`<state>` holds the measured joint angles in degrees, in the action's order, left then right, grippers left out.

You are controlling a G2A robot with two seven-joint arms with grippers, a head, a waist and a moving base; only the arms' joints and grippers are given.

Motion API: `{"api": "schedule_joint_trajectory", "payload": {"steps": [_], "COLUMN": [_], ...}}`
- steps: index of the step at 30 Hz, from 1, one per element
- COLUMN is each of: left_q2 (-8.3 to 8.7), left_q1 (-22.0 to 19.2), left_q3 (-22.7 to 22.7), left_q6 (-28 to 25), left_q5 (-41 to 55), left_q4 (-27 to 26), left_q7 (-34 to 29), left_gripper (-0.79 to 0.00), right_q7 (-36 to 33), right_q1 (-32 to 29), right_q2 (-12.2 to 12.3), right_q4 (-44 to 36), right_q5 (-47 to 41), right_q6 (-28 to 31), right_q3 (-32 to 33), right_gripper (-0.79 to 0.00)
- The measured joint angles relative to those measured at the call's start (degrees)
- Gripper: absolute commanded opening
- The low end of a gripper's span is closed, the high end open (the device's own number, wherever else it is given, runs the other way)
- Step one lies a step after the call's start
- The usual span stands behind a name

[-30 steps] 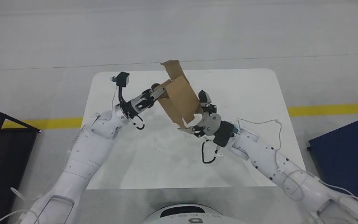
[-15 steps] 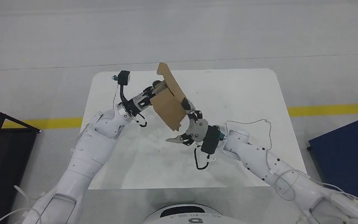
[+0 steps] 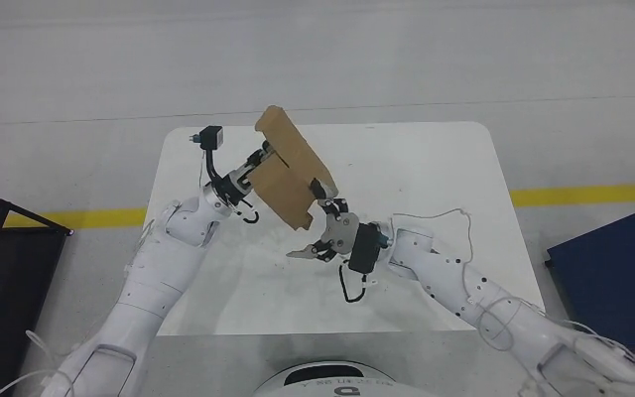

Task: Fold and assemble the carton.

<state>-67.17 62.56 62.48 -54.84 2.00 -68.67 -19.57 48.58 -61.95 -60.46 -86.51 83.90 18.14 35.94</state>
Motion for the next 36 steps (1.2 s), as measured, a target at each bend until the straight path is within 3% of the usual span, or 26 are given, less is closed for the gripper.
{"api": "schedule_joint_trajectory", "payload": {"steps": [4, 18, 25, 36], "left_q2": [0.04, 0.60, 0.62, 0.40], "left_q1": [0.3, 0.0, 0.1, -0.9], "left_q3": [-0.4, 0.3, 0.2, -1.3], "left_q6": [-1.7, -3.2, -3.2, -2.4], "left_q5": [4.9, 19.2, 22.3, 25.7], "left_q4": [0.1, 2.2, 2.2, 3.2], "left_q7": [-2.3, -10.5, -13.9, -19.3], "left_gripper": [-0.785, -0.785, -0.785, -0.785], "right_q7": [3.7, 14.1, 9.8, 3.5], "right_q1": [-1.6, -10.2, -13.3, -11.6], "right_q2": [0.5, 3.0, 2.8, 1.0], "right_q4": [0.4, -1.0, 0.1, -0.7], "right_q5": [0.3, -1.4, -7.2, -2.7], "right_q6": [-3.0, -5.0, -10.3, -12.2], "right_q3": [3.0, 14.7, 19.1, 16.7], "right_gripper": [0.000, 0.000, 0.000, 0.000]}}
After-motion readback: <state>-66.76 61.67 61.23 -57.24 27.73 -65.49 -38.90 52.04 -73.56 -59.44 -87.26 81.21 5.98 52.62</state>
